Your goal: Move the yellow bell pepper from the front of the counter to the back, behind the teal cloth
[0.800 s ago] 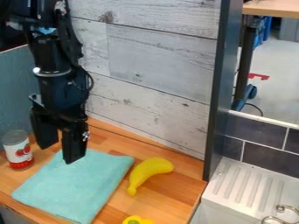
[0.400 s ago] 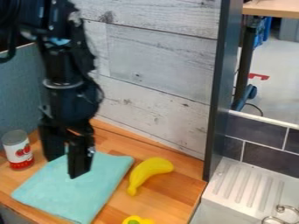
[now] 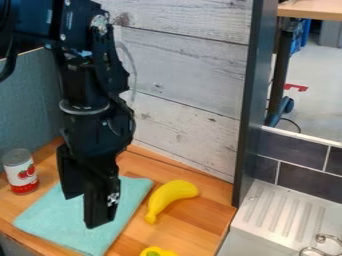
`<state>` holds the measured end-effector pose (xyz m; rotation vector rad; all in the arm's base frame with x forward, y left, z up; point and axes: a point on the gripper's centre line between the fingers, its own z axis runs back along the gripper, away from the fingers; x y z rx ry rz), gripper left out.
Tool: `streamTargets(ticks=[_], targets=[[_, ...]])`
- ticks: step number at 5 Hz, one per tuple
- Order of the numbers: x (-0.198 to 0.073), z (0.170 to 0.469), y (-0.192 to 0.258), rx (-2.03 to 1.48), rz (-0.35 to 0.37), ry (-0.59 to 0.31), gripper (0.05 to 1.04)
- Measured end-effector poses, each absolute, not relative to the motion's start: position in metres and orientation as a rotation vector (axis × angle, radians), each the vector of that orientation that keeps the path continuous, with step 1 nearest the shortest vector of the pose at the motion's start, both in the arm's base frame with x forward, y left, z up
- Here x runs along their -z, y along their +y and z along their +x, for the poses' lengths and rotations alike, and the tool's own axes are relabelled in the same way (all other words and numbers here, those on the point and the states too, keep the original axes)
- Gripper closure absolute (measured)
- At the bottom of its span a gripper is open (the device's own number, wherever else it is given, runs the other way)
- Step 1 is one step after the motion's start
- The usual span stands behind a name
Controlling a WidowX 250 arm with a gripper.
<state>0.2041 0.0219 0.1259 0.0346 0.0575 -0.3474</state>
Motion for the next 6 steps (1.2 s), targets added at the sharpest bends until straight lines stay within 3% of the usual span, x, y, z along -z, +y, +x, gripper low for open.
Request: streamTargets(ticks=[3, 6], targets=[[-0.095, 0.204, -0.023, 0.525, 0.036, 0.135, 0.081], [-0.068, 0.231, -0.035, 0.512, 0.071, 0.160, 0.081]])
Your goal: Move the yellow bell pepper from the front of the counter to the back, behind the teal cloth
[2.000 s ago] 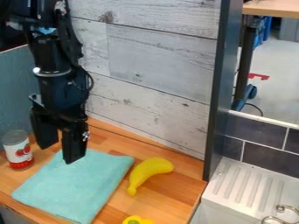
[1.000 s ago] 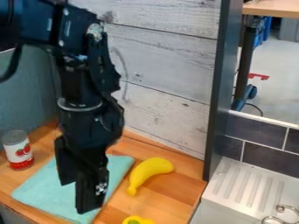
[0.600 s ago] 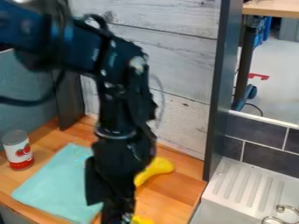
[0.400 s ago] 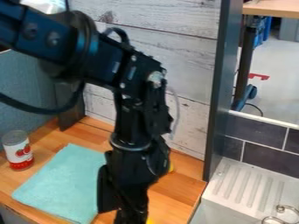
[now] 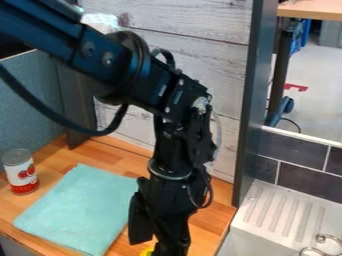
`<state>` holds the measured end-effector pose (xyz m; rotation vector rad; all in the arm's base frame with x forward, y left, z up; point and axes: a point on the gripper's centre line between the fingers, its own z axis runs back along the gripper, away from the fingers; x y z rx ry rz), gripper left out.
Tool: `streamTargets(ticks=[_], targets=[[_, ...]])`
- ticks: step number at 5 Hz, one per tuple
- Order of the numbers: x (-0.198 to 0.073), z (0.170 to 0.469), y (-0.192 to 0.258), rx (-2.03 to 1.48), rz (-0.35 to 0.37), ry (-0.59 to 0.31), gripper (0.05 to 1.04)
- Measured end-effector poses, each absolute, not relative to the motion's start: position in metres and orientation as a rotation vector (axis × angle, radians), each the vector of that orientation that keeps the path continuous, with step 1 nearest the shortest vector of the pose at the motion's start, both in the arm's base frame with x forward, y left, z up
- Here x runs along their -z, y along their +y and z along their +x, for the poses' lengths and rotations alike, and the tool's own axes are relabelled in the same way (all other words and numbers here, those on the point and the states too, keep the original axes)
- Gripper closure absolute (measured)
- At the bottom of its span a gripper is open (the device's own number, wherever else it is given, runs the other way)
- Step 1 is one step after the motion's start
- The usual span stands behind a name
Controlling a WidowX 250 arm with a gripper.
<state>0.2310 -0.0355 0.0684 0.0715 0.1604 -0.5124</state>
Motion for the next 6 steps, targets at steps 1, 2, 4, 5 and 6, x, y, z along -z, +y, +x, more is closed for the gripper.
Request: streamTargets(ticks=[1, 2, 4, 5, 6], targets=[[-0.0644, 0.2413, -0.0362, 0.498, 0.071, 0.155, 0.081], [-0.0587, 0.2460, -0.0309, 0.468, 0.072, 0.173, 0.138], [-0.0571, 0.2453, -0.0300, 0.471, 0.075, 0.198, 0.724], [-0.0568, 0.2427, -0.0298, 0.477, 0.071, 0.221, 0.915], [-0.0566, 0.2418, -0.0312, 0.493, 0.058, 0.245, 0.975]])
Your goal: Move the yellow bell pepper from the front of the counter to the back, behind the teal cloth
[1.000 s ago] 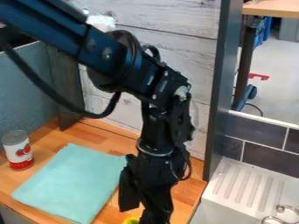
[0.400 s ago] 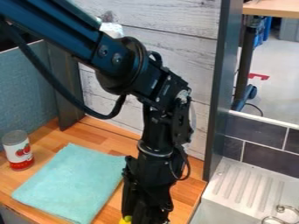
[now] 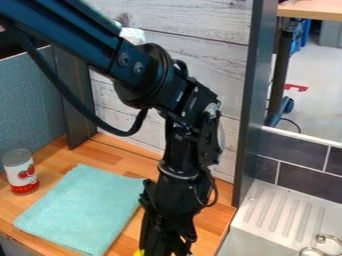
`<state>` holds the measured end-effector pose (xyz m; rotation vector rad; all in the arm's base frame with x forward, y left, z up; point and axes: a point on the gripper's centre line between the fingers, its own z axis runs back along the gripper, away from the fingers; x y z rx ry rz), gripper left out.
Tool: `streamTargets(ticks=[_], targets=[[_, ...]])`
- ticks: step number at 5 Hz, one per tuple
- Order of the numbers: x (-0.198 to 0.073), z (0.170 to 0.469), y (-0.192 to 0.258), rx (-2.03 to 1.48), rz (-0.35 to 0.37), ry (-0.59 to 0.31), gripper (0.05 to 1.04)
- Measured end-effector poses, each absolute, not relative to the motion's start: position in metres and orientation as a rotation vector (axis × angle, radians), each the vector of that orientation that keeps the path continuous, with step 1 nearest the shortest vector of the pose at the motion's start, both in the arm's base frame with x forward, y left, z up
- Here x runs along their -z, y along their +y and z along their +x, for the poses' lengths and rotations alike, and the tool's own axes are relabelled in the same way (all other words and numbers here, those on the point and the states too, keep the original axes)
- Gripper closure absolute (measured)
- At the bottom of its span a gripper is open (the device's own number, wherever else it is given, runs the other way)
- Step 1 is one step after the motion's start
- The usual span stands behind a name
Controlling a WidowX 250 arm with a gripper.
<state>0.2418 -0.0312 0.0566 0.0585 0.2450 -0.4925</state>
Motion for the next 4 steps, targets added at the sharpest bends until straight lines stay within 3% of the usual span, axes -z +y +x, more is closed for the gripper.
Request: streamTargets(ticks=[1, 2, 4], targets=[[-0.057, 0.238, -0.032, 0.505, 0.046, 0.268, 0.981], [-0.078, 0.241, -0.031, 0.505, 0.048, 0.239, 0.981], [-0.148, 0.275, 0.045, 0.263, 0.056, 0.041, 0.981]])
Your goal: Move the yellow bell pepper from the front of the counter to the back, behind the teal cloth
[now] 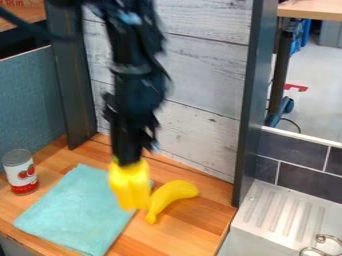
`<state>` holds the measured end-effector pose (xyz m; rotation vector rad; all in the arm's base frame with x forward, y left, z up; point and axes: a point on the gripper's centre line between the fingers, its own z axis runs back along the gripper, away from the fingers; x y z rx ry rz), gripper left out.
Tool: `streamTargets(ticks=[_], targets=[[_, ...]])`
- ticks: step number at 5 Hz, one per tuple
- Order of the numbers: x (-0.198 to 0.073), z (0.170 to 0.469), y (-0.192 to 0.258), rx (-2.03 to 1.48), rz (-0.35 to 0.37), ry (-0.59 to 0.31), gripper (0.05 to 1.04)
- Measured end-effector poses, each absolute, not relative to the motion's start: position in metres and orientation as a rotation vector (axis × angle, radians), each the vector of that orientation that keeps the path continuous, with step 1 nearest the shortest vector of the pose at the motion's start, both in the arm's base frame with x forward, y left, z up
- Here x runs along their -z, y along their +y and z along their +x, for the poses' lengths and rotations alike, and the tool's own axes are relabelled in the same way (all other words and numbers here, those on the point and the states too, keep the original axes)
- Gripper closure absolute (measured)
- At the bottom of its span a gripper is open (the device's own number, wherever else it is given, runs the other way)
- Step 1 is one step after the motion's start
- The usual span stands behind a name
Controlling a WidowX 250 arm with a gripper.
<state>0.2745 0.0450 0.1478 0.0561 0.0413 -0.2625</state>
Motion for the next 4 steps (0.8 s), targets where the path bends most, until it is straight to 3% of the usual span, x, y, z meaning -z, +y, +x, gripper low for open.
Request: streamTargets(ticks=[1, 2, 4], targets=[[-0.165, 0.299, 0.083, 0.162, 0.080, -0.023, 0.981], [-0.164, 0.326, 0.112, 0.081, 0.098, -0.048, 0.981], [-0.127, 0.380, 0.167, -0.072, 0.149, 0.005, 0.981]])
